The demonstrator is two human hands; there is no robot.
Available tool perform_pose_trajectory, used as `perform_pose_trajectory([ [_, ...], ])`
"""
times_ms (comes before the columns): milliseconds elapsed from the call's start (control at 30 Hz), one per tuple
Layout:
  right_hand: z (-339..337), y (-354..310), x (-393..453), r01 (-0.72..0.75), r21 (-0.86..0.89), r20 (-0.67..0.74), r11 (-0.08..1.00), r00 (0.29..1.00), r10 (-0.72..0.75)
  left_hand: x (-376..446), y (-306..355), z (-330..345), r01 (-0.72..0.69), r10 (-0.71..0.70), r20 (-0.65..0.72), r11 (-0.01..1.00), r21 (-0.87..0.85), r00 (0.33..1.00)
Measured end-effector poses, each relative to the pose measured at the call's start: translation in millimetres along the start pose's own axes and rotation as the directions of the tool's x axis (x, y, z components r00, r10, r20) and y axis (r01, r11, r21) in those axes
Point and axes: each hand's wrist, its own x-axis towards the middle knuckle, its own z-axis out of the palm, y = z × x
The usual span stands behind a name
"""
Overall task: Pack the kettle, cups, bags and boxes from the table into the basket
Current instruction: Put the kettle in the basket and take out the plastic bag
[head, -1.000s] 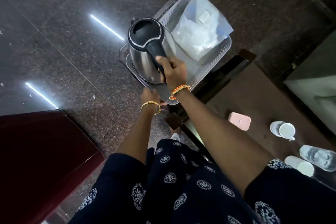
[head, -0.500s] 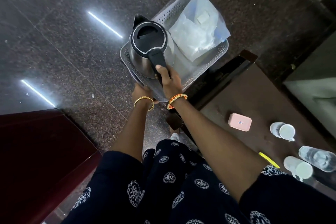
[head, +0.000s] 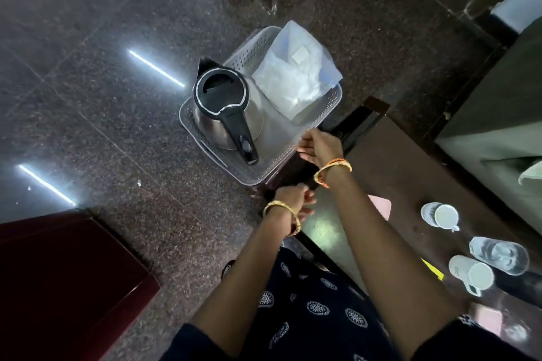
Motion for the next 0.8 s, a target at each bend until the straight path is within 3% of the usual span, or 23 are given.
perform_pose_trajectory([
  [67,-18,-10,11,-0.071,0.075,-0.017,0.995,0.997,0.073,5,26,20,-0.176,0.175,0.03,0.983,0.048,0.984],
  [133,-26,-26,25,-0.071,0.172,-0.01,0.983,0.997,0.073,17,65,29,-0.392,0.405,-0.114,0.912,0.12,0.907],
  [200,-25,-45,40,-0.04,0.214,-0.01,0.976,0.999,0.043,35,107,25,-0.473,0.494,-0.267,0.869,0.142,0.827],
  [267,-19,-64,58,-0.019,0.221,0.009,0.975,1.0,0.017,58,145,19,-0.427,0.457,-0.31,0.889,0.162,0.833],
  [367,-9,-79,80,-0.065,0.131,0.066,0.989,0.996,0.057,86,179,11,-0.245,0.288,-0.335,0.955,0.165,0.897],
  [467,2,-80,97,-0.069,0.08,-0.023,0.994,0.997,0.071,106,189,7,-0.217,0.233,-0.3,0.972,0.086,0.925],
  [567,10,-69,112,-0.009,0.177,-0.137,0.984,0.99,0.034,115,193,6,-0.199,0.205,-0.252,0.979,0.05,0.946],
  [700,6,-64,106,0.144,0.133,-0.169,0.981,0.978,-0.121,102,197,13,-0.225,0.204,-0.28,0.973,-0.047,0.938],
  [800,-8,-57,71,0.315,0.013,-0.204,0.949,0.93,-0.306,65,186,30,-0.318,0.327,-0.391,0.944,0.09,0.86],
])
